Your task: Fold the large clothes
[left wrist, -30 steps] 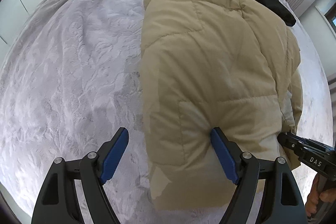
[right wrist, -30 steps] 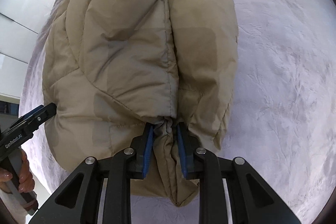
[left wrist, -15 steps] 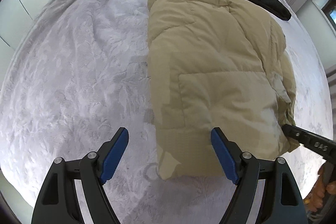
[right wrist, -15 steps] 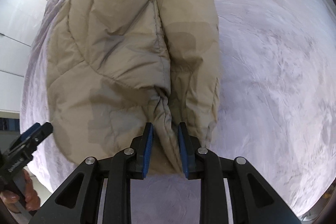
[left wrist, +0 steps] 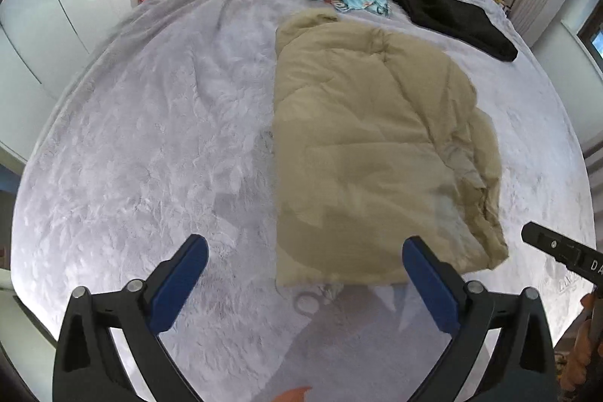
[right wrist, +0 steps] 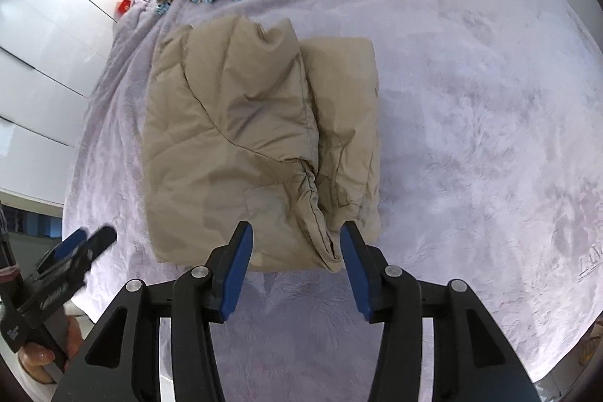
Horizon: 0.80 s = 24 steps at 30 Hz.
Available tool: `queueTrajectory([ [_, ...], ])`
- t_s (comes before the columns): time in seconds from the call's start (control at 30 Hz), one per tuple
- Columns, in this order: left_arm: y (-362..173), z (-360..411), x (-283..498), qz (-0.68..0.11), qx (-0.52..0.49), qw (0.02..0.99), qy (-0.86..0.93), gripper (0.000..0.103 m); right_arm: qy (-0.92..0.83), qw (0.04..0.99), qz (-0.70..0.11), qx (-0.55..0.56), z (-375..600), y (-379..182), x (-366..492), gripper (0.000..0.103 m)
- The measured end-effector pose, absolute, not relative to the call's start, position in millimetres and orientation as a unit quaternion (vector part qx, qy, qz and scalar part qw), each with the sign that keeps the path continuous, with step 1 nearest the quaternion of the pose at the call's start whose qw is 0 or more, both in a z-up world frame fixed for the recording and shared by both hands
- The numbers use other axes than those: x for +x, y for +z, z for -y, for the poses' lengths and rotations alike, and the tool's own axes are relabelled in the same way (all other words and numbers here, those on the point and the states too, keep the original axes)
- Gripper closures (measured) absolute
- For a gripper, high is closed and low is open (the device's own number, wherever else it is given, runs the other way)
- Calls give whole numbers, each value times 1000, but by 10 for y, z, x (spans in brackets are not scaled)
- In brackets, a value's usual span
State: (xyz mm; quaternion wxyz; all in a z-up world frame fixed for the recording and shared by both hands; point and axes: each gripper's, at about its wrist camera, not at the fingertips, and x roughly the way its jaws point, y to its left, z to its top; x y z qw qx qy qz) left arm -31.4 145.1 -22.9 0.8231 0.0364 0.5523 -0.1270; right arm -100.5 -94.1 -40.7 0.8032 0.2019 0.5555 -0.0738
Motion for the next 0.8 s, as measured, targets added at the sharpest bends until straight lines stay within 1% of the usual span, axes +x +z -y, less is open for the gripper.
queueTrajectory([
  [0.1,-88,-1383,-447,-540,49,832,-118,0,-74,814,-543,192,948,-270,-1070,37],
  [0.17,10,-1355,-524,-532,53,838,-109,0,-74,821,-535,182,938,-179,-1113,33],
  [0.2,57,-1349,-553,-528,53,841,-106,0,-75,824,-532,177,926,-138,-1128,29],
  [0.23,100,-1344,-579,-523,53,844,-103,0,-78,827,-529,171,916,-93,-1144,20],
  [0.37,276,-1317,-675,-502,55,858,-97,0,-91,842,-509,150,886,107,-1222,18],
  [0.4,306,-1316,-691,-498,57,860,-96,0,-94,846,-503,148,879,154,-1244,8],
  [0.43,337,-1308,-716,-495,57,862,-94,0,-94,849,-499,147,878,185,-1257,0],
  [0.8,600,-1326,-870,-469,50,878,-77,0,-104,870,-469,115,859,457,-1368,0],
])
